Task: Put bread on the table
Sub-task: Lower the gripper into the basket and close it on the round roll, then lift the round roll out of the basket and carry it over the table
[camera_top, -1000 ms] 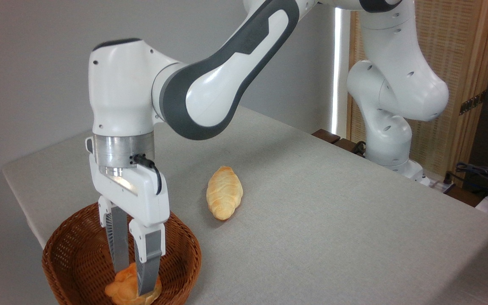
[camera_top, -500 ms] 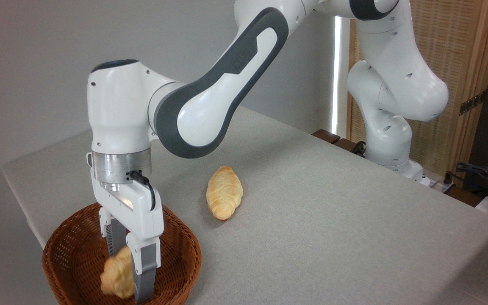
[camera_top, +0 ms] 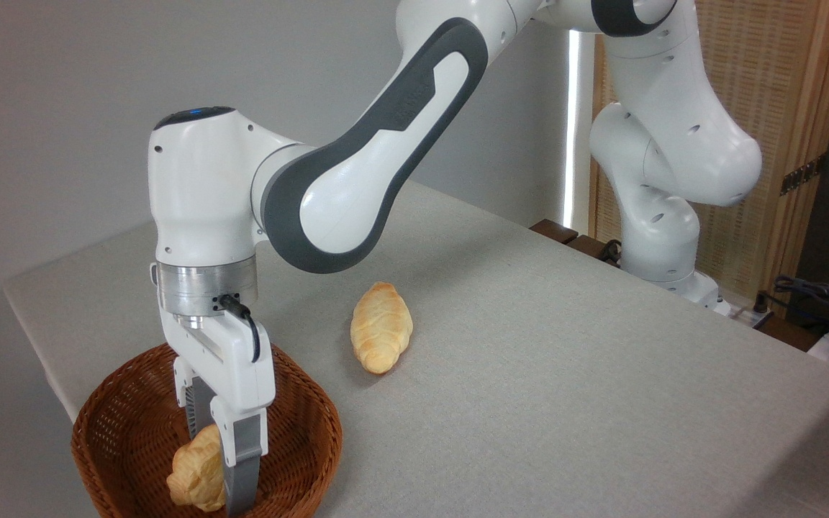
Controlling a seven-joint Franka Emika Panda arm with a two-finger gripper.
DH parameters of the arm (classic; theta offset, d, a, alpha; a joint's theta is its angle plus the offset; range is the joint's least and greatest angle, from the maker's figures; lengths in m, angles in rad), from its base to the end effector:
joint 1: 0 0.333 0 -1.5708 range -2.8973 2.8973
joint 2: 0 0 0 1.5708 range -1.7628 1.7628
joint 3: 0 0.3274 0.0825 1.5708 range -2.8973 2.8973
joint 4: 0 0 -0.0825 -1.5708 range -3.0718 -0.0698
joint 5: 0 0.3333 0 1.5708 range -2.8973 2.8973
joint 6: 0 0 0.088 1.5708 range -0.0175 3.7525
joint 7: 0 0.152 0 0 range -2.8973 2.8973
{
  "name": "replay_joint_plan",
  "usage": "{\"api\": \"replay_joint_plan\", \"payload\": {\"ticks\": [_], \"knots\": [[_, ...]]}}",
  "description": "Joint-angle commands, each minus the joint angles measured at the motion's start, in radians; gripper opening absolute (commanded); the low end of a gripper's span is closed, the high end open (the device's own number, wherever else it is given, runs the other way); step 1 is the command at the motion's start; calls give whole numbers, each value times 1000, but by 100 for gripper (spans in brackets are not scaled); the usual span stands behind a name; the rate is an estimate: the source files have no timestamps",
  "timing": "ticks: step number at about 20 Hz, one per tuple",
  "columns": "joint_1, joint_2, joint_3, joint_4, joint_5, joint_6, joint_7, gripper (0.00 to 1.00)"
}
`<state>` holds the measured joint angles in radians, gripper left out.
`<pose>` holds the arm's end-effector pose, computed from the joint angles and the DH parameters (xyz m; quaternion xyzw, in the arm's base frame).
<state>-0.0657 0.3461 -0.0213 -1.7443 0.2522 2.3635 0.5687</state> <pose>0.6440 -0.0439 0.3977 -0.9065 0.3882 -0.1084 0.1257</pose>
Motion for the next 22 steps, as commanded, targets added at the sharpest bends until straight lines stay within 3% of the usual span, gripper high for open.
{"api": "replay_joint_plan", "payload": {"ticks": [1,5,19,22], "knots": [[1,-27,0,0,6,7,2,0],[3,-39,-6,2,-31,0,2,0],[1,-44,-14,2,-36,-4,0,0],[3,-67,-19,3,-91,-45,2,0]]}}
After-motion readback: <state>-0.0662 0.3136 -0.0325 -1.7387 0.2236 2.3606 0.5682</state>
